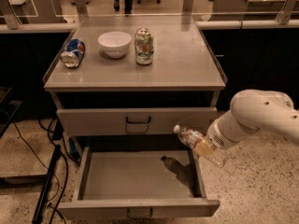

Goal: Pick water bottle from middle drawer and place on counter

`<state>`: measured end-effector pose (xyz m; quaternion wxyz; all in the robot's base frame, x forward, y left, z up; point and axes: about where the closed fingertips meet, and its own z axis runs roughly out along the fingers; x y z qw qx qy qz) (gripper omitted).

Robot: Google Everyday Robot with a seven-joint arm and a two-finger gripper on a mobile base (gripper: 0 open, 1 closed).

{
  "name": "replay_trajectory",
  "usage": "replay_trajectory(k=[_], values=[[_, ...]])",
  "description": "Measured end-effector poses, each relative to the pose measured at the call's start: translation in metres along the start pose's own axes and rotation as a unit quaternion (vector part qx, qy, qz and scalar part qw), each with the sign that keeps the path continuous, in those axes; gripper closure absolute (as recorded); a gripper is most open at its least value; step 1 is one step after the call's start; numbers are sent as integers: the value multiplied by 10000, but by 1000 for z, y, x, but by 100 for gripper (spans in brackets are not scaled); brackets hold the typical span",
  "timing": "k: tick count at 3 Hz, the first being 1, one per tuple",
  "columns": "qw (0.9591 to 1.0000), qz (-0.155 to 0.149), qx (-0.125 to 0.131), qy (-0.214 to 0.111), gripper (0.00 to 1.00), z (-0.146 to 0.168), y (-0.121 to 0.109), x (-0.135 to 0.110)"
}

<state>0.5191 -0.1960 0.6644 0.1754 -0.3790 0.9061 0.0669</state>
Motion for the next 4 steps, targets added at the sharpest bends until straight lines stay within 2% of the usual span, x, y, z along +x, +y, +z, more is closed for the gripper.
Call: replay_trajectory(k=[1,2,3,4], values=[[9996,19,247,-154,100,-31,-6,1],[9974,-21,579,-422,100,-73,-11,-2],[9970,-27,626,-451,100,-79,-12,-2],[9946,-171,797,-638,100,-97,-15,-25]])
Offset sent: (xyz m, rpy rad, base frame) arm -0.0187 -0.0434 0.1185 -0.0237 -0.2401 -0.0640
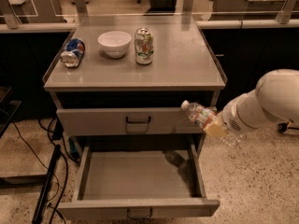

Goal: Pick water bottle from middle drawer and place on counter

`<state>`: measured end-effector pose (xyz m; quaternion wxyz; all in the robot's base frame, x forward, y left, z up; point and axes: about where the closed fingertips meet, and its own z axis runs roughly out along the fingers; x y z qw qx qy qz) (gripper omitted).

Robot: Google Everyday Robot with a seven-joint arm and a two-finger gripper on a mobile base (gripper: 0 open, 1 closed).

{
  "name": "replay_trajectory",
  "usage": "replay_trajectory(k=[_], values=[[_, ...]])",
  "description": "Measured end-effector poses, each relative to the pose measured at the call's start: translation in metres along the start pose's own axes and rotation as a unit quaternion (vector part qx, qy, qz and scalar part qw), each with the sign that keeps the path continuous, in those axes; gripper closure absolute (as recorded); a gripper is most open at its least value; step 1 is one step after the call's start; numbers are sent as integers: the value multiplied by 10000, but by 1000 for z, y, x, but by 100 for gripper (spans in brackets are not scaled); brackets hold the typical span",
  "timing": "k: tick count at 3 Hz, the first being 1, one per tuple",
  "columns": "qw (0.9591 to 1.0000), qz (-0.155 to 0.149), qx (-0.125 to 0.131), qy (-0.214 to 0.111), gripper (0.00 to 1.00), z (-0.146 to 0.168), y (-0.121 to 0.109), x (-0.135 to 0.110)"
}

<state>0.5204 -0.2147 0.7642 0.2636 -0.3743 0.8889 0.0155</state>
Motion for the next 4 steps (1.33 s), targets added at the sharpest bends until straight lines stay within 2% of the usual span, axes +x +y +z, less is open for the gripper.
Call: replay_trajectory(k=[1,2,3,4], values=[[9994,-112,245,-239,100,-23,-15,-28],[9966,-276,523,-569,100,-50,-29,-65],[9959,-299,572,-630,100,-55,-31,-71],[9953,-93,732,-629,100,-62,-70,-93]])
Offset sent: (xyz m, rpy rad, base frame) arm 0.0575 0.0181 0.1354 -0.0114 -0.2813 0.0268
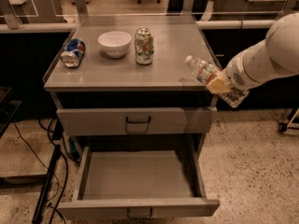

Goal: Pick water bottle from middle drawer and place on counter

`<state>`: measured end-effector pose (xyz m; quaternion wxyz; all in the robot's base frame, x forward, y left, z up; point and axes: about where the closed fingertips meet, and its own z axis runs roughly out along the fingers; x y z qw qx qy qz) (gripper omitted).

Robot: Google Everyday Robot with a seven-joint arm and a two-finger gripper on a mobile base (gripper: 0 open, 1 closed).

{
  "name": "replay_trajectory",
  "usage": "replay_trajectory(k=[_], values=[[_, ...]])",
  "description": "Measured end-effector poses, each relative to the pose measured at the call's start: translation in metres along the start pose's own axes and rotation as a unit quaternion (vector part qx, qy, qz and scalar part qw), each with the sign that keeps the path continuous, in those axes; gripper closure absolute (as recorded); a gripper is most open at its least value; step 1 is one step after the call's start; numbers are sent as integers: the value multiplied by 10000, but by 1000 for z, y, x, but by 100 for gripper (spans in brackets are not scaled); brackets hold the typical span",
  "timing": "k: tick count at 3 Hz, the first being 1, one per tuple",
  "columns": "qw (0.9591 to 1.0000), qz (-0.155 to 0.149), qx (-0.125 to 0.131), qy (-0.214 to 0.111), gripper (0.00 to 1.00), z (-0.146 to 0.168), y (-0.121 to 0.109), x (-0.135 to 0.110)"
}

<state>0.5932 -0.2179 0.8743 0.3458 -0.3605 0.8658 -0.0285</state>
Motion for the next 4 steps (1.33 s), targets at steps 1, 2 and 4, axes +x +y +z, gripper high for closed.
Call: replay_trajectory(k=[1,2,4], values=[[10000,0,0,0,100,0,0,0],[9997,253,2,67,100,8,-20,-16],[9981,583,38,217,100,23,-52,-49]])
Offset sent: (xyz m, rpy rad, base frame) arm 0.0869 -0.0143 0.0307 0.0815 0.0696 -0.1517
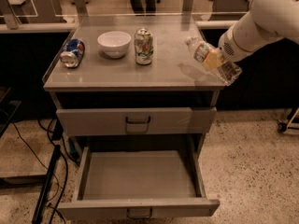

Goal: Pick water bottle from middle drawer and place on counter

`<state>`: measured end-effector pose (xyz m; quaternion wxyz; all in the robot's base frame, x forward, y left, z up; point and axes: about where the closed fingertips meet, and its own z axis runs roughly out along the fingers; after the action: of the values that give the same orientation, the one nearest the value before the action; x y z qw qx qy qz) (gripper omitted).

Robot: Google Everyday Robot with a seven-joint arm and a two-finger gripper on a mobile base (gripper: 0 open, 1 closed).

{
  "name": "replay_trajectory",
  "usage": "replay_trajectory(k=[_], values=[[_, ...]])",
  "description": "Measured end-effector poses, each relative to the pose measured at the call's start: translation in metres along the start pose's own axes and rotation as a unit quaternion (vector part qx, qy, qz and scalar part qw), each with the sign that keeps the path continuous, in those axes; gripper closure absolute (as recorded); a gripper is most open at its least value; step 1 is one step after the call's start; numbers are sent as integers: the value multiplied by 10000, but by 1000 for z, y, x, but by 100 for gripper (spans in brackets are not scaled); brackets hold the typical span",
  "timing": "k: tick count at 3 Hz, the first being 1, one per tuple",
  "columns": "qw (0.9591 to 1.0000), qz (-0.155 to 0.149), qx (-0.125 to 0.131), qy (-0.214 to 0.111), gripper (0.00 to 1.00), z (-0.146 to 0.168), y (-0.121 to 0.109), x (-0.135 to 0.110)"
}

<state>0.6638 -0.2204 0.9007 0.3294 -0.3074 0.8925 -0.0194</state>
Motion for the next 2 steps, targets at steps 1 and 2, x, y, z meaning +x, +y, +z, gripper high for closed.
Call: replay_trajectory(k=[1,2], values=[[9998,51,-182,53,100,6,1,1],[9988,221,-396,180,100,22,0,-6]])
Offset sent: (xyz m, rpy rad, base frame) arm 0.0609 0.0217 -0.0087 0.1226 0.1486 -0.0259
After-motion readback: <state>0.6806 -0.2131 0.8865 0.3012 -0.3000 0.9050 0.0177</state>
